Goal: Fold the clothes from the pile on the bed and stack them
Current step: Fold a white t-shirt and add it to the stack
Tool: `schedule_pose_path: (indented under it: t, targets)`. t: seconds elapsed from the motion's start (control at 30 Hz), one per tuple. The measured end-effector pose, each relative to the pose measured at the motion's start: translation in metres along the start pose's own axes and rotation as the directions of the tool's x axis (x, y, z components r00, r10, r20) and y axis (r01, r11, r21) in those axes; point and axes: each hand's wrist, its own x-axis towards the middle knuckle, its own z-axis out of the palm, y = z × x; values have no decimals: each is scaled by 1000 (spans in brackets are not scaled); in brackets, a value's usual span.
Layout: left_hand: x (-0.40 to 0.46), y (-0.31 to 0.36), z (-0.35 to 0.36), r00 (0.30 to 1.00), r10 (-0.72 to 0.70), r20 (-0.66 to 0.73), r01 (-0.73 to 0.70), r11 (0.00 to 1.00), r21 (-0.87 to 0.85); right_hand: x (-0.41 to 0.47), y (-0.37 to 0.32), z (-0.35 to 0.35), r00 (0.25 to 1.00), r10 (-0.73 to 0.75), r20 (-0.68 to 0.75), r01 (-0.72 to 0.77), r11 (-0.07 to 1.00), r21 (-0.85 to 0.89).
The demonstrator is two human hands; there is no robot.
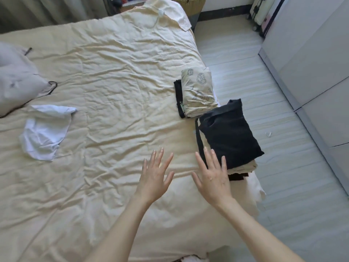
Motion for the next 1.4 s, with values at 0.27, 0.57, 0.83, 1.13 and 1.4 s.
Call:
schedule_pose_path:
  t: [0.27,0.57,0.83,1.13,1.4]
  targets:
    - [-118,-147,19,965,-260,-31,256,961,-102,-22,-135,60,974,-183,132,190,981,-42]
    - [-196,-334,29,899,-436,41,438,896,-72,-7,-295,163,896,-289,336,325,944,-54]
    - [-127,-434,46,890,-453,56,455,889,-39,89,-349,238,850,-276,448,347,934,-84]
    - [9,-541,17,901,-398,-172,420,900,115,196,-361,314,800,-149,581,265,957,-120]
    - [84,-575,-7,862,-473,-183,468,881,-70,207,-354,329,788,-162,595,276,956,-105]
